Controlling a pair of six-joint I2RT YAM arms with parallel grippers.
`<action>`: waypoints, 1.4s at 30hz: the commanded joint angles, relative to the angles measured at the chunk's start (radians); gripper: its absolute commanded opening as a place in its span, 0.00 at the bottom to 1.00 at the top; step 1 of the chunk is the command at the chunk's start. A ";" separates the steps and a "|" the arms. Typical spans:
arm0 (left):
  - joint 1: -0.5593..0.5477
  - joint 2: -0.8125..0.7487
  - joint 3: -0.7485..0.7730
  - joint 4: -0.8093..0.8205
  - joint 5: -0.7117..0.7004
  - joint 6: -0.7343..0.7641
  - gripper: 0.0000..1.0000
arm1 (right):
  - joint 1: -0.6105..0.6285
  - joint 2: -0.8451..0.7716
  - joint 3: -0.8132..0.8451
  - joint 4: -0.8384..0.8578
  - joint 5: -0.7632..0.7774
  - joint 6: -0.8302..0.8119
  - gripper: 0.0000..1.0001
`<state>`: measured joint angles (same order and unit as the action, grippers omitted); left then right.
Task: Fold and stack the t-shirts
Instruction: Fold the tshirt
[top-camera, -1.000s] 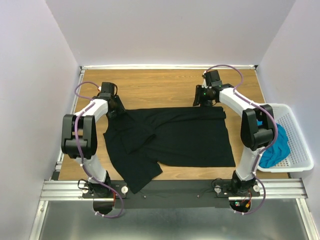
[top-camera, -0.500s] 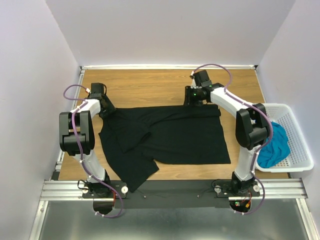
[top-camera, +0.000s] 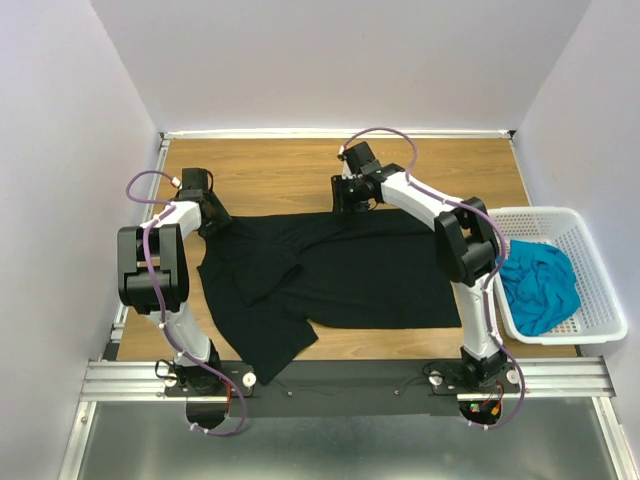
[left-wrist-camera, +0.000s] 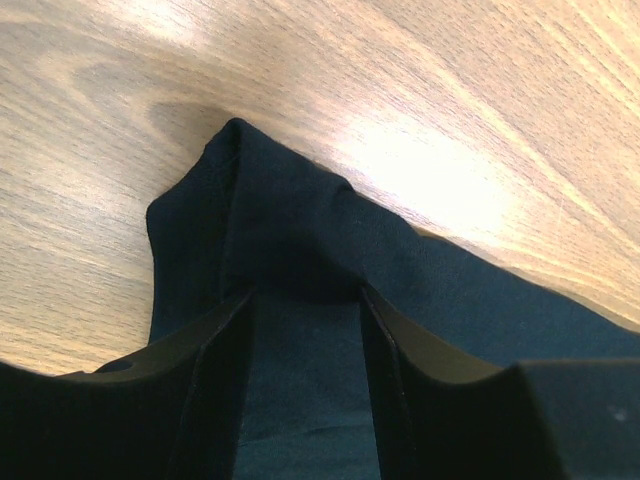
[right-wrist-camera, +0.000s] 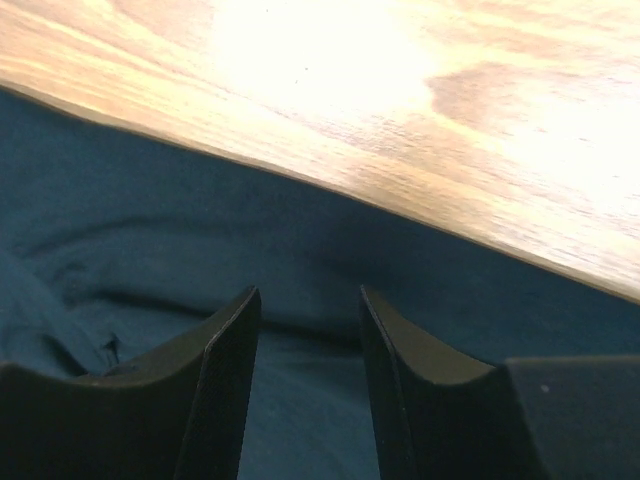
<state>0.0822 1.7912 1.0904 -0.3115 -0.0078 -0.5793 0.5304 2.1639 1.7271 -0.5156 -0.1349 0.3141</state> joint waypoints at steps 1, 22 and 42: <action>0.005 -0.021 -0.034 -0.034 -0.043 0.015 0.54 | 0.025 0.060 0.063 -0.072 0.017 0.003 0.52; 0.005 -0.044 -0.060 -0.023 -0.050 0.021 0.54 | 0.094 0.019 0.083 -0.365 0.037 -0.020 0.47; 0.005 -0.062 -0.083 0.000 -0.063 0.024 0.57 | 0.099 -0.162 -0.011 -0.362 0.202 0.022 0.46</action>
<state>0.0822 1.7512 1.0389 -0.2909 -0.0189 -0.5682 0.6582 1.9755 1.6024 -0.8997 -0.0517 0.3611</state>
